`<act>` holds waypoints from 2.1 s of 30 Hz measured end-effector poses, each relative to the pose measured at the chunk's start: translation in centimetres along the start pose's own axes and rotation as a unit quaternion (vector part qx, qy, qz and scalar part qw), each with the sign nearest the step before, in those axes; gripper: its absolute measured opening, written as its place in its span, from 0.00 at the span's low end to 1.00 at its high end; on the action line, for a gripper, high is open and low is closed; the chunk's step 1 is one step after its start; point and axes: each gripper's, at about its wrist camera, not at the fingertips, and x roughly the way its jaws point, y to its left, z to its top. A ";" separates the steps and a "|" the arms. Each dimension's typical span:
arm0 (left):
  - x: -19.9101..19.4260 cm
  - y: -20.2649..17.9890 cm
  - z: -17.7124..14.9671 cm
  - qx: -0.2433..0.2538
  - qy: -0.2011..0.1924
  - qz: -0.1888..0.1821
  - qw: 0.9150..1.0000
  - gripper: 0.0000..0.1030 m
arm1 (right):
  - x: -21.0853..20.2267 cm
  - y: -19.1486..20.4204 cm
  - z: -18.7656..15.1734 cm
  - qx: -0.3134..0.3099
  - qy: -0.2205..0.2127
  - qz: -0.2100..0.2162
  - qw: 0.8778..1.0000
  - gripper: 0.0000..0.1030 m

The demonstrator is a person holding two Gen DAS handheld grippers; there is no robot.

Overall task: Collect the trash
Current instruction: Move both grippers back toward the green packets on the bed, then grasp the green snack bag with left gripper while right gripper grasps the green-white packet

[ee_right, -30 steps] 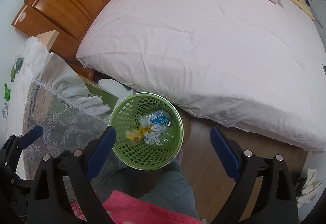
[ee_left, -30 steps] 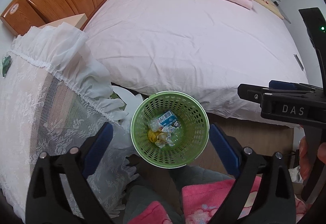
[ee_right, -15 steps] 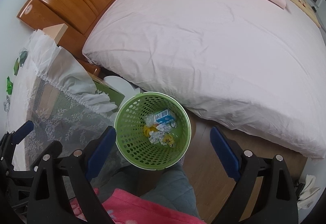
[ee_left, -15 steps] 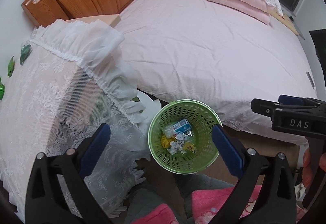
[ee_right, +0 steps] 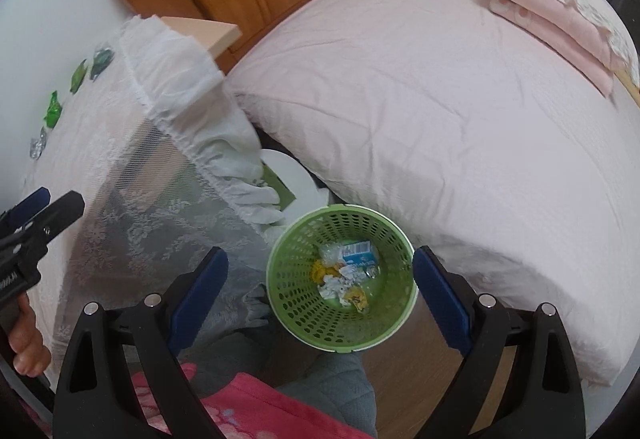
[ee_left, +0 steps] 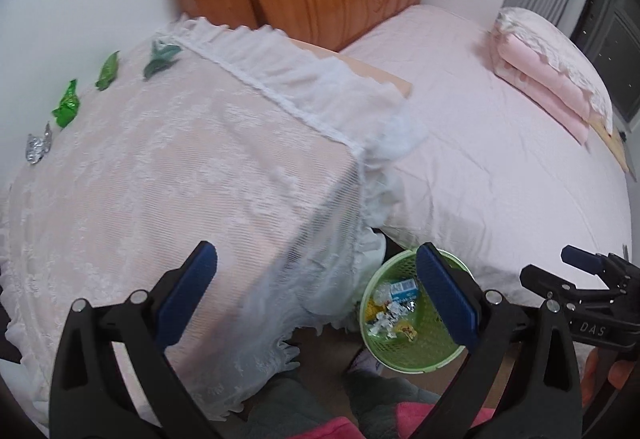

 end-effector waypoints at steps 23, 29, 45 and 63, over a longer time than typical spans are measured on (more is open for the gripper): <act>4.8 31.9 10.8 -0.174 -0.073 0.116 0.975 0.92 | 9.5 35.9 21.4 -0.222 -0.051 0.095 0.969 0.90; 6.8 34.2 11.9 -0.183 -0.064 0.118 0.974 0.92 | 15.0 41.9 27.5 -0.234 -0.047 0.077 0.968 0.90; 13.5 35.8 21.2 -0.173 -0.055 0.144 0.973 0.91 | 18.4 44.3 30.7 -0.254 -0.006 0.058 0.966 0.44; 25.4 38.8 28.5 -0.201 0.049 0.140 0.968 0.39 | 9.4 32.6 22.8 -0.171 -0.009 0.119 0.978 0.44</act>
